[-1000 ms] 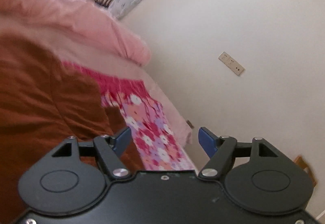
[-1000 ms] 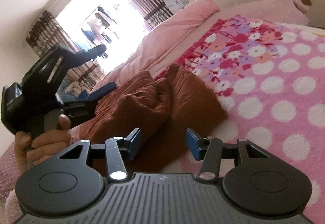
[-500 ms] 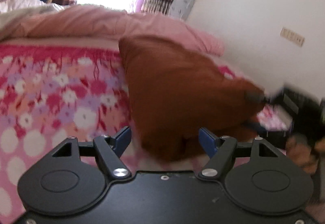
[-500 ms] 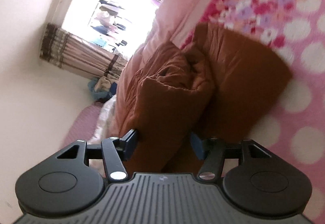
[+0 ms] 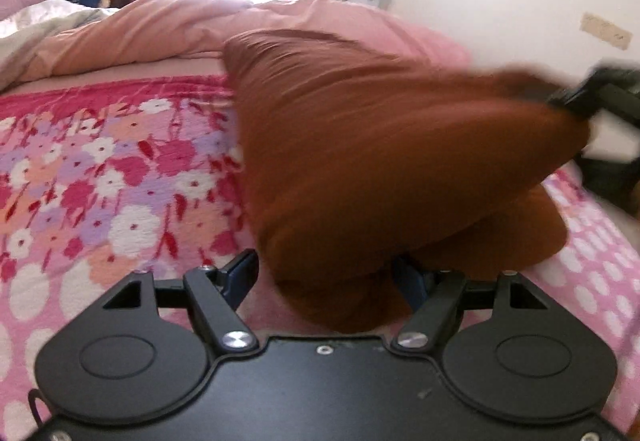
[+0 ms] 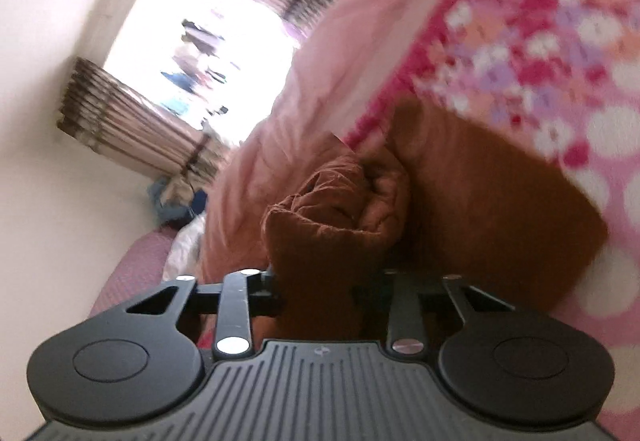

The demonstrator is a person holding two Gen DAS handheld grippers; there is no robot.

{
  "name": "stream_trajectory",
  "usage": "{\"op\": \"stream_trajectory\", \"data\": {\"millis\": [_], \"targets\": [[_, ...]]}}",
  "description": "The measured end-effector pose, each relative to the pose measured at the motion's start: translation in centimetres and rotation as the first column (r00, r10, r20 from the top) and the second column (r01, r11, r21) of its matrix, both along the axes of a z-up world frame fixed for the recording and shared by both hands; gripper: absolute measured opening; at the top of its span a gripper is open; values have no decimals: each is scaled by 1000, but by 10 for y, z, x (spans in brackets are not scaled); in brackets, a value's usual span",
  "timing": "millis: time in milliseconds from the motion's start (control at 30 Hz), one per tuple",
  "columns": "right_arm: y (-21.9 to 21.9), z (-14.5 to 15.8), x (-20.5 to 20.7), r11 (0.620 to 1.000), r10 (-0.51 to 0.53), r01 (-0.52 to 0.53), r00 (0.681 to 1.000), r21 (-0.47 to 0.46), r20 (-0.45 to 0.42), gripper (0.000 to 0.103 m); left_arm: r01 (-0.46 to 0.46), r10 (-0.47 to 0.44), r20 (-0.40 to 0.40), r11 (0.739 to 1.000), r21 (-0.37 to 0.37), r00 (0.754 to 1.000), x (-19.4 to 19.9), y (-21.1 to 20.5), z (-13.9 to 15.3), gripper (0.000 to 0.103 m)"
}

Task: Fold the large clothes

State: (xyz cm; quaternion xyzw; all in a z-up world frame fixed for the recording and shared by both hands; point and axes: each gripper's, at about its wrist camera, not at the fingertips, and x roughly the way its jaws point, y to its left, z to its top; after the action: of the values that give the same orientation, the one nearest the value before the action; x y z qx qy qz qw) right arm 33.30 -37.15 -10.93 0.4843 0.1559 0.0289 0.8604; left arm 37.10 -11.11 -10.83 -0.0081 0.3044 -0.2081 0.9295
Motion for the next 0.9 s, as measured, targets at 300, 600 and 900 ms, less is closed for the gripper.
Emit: {"op": "stream_trajectory", "data": {"millis": [300, 600, 900], "targets": [[-53, -9, -25, 989, -128, 129, 992, -72, 13, 28, -14, 12, -47, 999, -29, 999, 21, -10, -15, 78], [-56, -78, -23, 998, -60, 60, 998, 21, -27, 31, -112, 77, -180, 974, -197, 981, 43, 31, -33, 78], [-64, -47, -55, 992, -69, 70, 998, -102, 5, 67, -50, 47, -53, 997, -62, 997, -18, 40, 15, 75]]}}
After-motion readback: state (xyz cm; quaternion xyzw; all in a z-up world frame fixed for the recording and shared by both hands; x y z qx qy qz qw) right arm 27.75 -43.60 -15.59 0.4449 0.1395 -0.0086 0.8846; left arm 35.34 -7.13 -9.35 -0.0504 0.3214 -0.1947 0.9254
